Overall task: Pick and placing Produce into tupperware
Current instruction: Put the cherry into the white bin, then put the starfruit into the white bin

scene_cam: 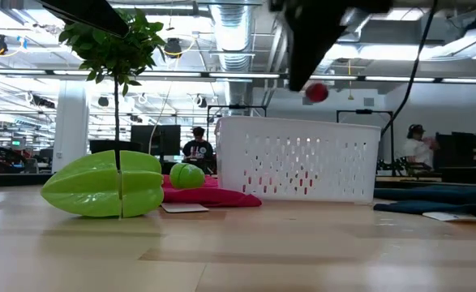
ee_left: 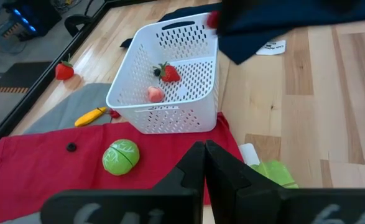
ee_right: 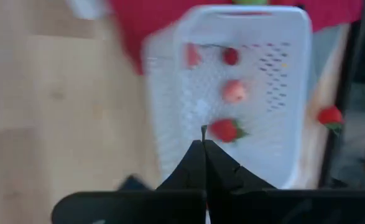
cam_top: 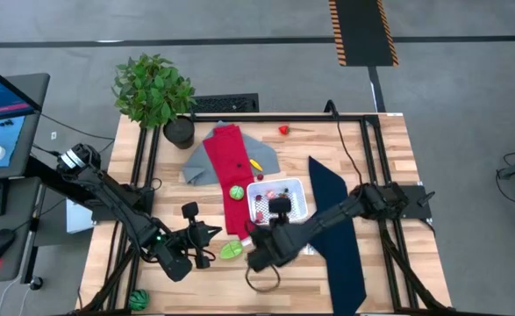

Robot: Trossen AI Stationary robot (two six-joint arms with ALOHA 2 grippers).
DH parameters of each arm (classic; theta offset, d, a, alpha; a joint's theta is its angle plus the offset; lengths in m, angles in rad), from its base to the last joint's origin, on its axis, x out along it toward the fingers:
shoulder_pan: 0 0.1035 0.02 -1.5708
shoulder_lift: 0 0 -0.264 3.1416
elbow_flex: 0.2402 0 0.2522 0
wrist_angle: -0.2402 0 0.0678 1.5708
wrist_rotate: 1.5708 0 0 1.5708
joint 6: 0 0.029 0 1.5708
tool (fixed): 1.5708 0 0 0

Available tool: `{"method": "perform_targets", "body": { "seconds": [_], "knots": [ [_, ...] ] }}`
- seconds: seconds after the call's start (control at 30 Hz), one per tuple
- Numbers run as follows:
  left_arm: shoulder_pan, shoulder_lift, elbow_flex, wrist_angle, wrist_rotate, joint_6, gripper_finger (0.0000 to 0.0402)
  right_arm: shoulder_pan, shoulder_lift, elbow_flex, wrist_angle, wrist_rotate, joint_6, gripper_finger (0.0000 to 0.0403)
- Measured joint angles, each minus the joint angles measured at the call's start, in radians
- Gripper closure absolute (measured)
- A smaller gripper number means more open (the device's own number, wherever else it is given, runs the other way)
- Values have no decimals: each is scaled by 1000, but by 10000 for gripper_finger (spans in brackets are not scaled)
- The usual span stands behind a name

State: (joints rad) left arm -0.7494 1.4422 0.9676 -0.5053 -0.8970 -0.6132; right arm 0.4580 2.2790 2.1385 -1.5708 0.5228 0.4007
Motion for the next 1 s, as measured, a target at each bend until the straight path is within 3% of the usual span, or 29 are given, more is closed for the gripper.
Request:
{"method": "perform_targets", "body": {
  "seconds": [0.27, 0.6, 0.87, 1.0],
  "knots": [
    [0, 0, 0, 0, 27, -1, 402, -111, 2, -1, 60, -7, -63, 381],
    [-11, 0, 0, 0, 62, -14, 402, -196, 1, -30, 28, -47, -73, 235],
    [-45, 0, 0, 8, -37, 26, 402, -122, -67, -31, 57, -45, -61, 199],
    [-65, 0, -5, 105, -31, 120, 402, -31, -157, -31, 241, -48, -79, 207]
  ]
}}
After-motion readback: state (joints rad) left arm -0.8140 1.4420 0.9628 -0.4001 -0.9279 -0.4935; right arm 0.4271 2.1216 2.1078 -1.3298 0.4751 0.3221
